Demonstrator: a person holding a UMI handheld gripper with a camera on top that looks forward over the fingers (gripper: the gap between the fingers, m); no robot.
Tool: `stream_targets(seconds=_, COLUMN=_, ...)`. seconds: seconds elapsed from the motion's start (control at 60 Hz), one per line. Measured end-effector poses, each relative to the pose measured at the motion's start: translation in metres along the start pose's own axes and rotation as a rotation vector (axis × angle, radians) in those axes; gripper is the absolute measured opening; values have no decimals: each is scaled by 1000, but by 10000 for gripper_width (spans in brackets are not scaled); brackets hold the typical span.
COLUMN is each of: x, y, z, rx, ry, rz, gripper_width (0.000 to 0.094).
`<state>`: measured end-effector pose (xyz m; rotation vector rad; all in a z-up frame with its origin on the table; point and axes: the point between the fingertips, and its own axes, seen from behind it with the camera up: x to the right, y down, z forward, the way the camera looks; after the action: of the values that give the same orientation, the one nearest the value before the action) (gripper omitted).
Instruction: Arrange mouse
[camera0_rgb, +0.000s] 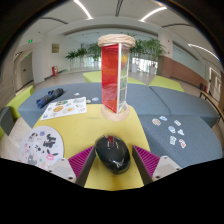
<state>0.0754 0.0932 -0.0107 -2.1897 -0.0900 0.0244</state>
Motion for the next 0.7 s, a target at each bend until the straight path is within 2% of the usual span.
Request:
stream_targets(seconds=0.05, x=4, y=-7, z=13, rx=7, ry=1, rz=32, gripper_width=798)
stream_targets(seconds=0.1, x=6, y=-10, z=22, rx=5, ry=-3, rz=82, gripper_width=754)
stream_targets(seconds=0.117, x=7, y=-12, z=23, rx=7, ry=-3, rz=93, gripper_width=718)
stream_targets(seconds=0.15, x=9, y=-14, z=25, rx=9, ry=3, rz=109, gripper_width=586)
stream_targets(seconds=0.35, x=20, y=-13, z=19, rx=-14, ry=56, rz=137, gripper_width=439)
stream_targets(seconds=0.383, x=27, y=-21, z=8, rx=7, ry=87, rz=147, gripper_width=421)
stream_targets(seconds=0.45, x=31, y=-59, z=-28, rx=109, ry=138, rz=118, gripper_width=402)
stream_targets(seconds=0.567, x=-16, y=-135, z=-98, rx=266, ry=101, rz=117, gripper_width=401)
stream_targets(seconds=0.633, x=-65, y=-146, z=-125, rx=285, ry=58, rz=102, gripper_width=401)
stream_targets(seconds=0.7, x=-116, y=-152, z=-120, rx=287, ry=-9, rz=118, gripper_width=398)
